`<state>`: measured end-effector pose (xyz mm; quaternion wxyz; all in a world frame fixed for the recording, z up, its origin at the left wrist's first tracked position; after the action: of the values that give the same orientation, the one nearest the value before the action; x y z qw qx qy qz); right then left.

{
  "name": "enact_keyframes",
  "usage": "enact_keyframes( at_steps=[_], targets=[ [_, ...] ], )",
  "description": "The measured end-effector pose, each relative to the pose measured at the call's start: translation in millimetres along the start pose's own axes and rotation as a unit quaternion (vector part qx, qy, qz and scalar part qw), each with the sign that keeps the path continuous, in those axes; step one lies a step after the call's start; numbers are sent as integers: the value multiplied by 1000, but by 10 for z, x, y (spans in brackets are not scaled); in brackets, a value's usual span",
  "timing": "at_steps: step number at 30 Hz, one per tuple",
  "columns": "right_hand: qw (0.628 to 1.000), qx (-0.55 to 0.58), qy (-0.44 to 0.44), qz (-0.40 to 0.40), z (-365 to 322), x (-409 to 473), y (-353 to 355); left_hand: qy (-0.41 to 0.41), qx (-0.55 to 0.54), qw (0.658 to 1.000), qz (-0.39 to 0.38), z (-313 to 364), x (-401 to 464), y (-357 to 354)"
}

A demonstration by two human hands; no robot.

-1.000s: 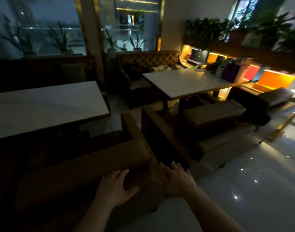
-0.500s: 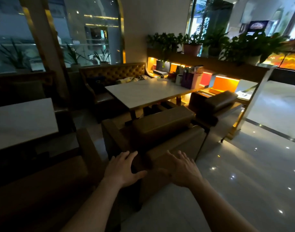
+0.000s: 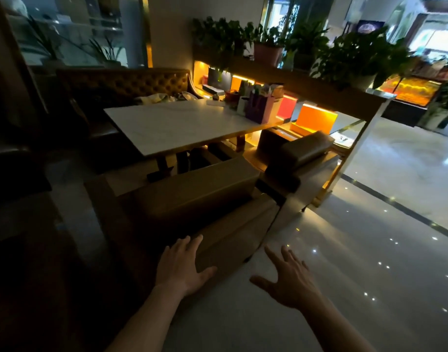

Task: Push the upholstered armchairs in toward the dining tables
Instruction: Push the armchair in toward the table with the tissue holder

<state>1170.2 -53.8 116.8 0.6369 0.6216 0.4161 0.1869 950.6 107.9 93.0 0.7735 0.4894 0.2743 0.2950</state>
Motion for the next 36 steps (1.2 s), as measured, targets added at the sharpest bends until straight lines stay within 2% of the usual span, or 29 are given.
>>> enact_keyframes(
  at_steps=[4,11,21,25,28,31,36],
  targets=[
    [998,-29,-17,-45,333,725,95,26,-17,999,-36,86,632,-276],
    [998,-33,24,-55,449,1745,237,70,-31,995,-57,162,1386,-370],
    [976,-77,156,-131,523,3497,-192,195,-28,978,-65,12,2172,-880],
    [963,-98,210,-135,428,4128,-409,230,-33,970,-69,-82,2419,-1149],
    [947,-144,252,-141,297,4468,-480,246,-25,966,-77,-151,2524,-1283],
    [939,-169,255,-155,171,4667,-581,267,-17,960,-84,-301,2589,-1375],
    [949,-164,256,-88,188,4658,-784,271,-5,961,-49,-384,2523,-1494]
  ],
)
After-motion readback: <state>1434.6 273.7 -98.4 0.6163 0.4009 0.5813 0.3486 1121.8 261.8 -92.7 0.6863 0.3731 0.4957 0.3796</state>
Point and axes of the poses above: each hand's wrist, its own x-axis towards the middle knuckle, its own y-axis out of the back of the hand, z = x × y, the point moved 1 cm from there along x, towards the middle knuckle, and after that the axes turned 7 degrees about -y, right-handed, at the moved point
